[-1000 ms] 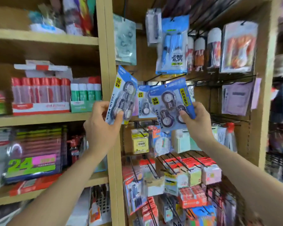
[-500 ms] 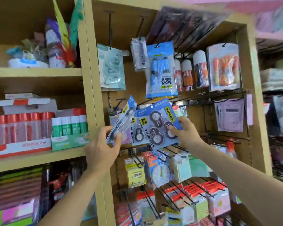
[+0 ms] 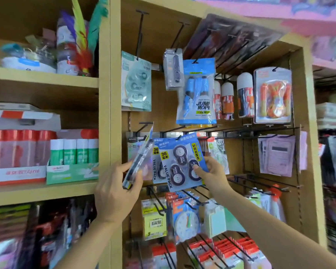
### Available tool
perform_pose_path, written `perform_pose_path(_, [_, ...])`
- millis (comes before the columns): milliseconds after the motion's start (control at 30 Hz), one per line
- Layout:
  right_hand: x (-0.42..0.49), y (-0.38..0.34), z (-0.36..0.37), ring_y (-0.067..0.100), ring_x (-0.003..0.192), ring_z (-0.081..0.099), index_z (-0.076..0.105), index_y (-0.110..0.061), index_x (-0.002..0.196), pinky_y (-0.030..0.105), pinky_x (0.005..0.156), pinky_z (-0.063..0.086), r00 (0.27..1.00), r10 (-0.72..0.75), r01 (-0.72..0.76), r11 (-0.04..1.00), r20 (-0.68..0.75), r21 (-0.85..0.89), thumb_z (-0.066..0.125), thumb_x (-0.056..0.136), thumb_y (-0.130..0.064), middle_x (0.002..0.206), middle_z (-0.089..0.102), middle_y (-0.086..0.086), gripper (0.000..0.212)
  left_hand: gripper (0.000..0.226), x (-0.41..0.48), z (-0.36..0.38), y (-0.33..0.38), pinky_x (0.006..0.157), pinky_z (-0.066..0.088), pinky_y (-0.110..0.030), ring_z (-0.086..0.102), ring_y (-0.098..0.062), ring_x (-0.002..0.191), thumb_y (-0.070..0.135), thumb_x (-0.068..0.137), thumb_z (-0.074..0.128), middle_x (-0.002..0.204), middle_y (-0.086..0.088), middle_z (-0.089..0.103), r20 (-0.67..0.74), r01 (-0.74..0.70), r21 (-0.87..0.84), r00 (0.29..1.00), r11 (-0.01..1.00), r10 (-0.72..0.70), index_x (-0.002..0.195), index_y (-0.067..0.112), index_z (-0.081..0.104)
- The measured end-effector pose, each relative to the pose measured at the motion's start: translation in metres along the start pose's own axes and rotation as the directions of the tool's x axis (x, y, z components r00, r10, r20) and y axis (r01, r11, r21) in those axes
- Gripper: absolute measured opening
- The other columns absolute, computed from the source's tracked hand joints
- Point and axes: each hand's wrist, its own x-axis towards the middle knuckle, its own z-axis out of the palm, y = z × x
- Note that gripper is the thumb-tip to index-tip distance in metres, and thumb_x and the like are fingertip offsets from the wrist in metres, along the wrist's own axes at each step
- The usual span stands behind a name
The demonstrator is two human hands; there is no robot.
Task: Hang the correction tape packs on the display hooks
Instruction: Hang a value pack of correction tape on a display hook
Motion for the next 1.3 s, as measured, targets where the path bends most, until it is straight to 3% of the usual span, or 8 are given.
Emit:
perform_pose_path(333, [0.047,0.015,0.028,0.024,0.090,0.068,0.065,-0.019,0.109,0.051,0.084,0.057,0.998,0.053,-0.056,0.955,-0.018,-0.290,0.069,0.091,-0.028,0.097,0.071,0.003,0.020,0.024,0.000,-0.002,0.000,0.067,0.032,-0.014,0.052,-0.012,0.074,0.025,0.089,0.069,0.080,-0.007,0.071,0.007,-0.005,-0.055,1.000,0.998,0.005,0.106,0.011,0.060])
perform_pose_path(433, [0.046,0.023,0.028,0.021,0.089,0.067,0.065,-0.018,0.111,0.048,0.085,0.058,0.996,0.067,-0.085,0.935,-0.064,-0.345,0.071,0.089,-0.033,0.097,0.071,-0.001,0.027,0.026,-0.001,-0.003,0.000,0.068,0.032,-0.014,0.052,-0.012,0.075,0.028,0.090,0.068,0.080,-0.007,0.072,0.014,0.005,-0.052,1.000,0.999,-0.004,0.106,0.010,0.061])
perform_pose_path(600, [0.018,0.023,0.029,0.016,0.104,0.060,0.056,-0.018,0.132,0.033,0.091,0.052,0.982,-0.046,-0.032,0.914,-0.182,-0.404,0.074,0.087,-0.029,0.124,0.059,0.001,0.050,0.032,-0.004,-0.002,-0.003,0.067,0.039,-0.018,0.056,-0.011,0.078,0.036,0.095,0.065,0.086,-0.006,0.073,0.079,0.048,-0.056,0.996,0.997,-0.044,0.105,0.006,0.068])
perform_pose_path(700, [-0.009,0.009,0.034,0.011,0.101,0.060,0.059,-0.021,0.125,0.017,0.074,0.052,0.996,-0.079,0.060,0.950,-0.048,-0.305,0.075,0.087,-0.033,0.118,0.061,-0.003,0.043,0.033,-0.004,-0.003,-0.003,0.071,0.042,-0.017,0.059,-0.012,0.082,0.036,0.093,0.067,0.090,-0.006,0.075,0.085,0.045,-0.075,0.996,0.996,-0.039,0.106,0.006,0.070])
perform_pose_path(800, [-0.029,-0.009,0.043,0.012,0.108,0.064,0.054,-0.028,0.131,0.036,0.090,0.056,0.987,0.012,0.004,0.995,0.162,-0.100,0.078,0.080,-0.043,0.123,0.064,-0.006,0.059,0.035,-0.003,-0.005,-0.003,0.076,0.041,-0.014,0.061,-0.012,0.082,0.035,0.091,0.069,0.091,-0.006,0.076,0.107,0.026,-0.093,0.994,0.995,-0.016,0.105,0.004,0.071])
perform_pose_path(933, [-0.038,-0.030,0.056,0.020,0.113,0.067,0.042,-0.029,0.140,0.040,0.095,0.052,0.931,0.136,-0.248,0.916,0.338,0.316,0.081,0.078,-0.032,0.127,0.067,0.002,0.073,0.039,-0.003,-0.006,-0.004,0.076,0.040,-0.012,0.063,-0.013,0.080,0.039,0.091,0.070,0.090,-0.005,0.075,0.135,-0.003,-0.094,0.991,0.996,0.016,0.102,0.002,0.072])
perform_pose_path(1167, [-0.043,-0.035,0.059,0.030,0.109,0.068,0.051,-0.024,0.135,0.045,0.085,0.060,0.971,0.103,-0.199,0.849,0.216,0.489,0.081,0.081,-0.018,0.123,0.057,0.029,0.062,0.045,-0.003,-0.002,-0.005,0.066,0.047,-0.032,0.058,-0.022,0.080,0.047,0.091,0.072,0.084,-0.005,0.071,0.124,-0.069,-0.020,0.990,0.997,0.071,0.096,0.003,0.071])
perform_pose_path(1300, [-0.044,-0.039,0.054,0.036,0.106,0.068,0.055,-0.016,0.124,0.048,0.085,0.060,0.992,0.043,-0.093,0.883,0.119,0.460,0.080,0.082,-0.015,0.122,0.055,0.033,0.049,0.049,-0.001,-0.003,-0.004,0.074,0.041,-0.038,0.058,-0.023,0.088,0.055,0.085,0.073,0.085,-0.004,0.071,0.130,-0.090,0.059,0.988,0.994,0.082,0.099,0.008,0.067])
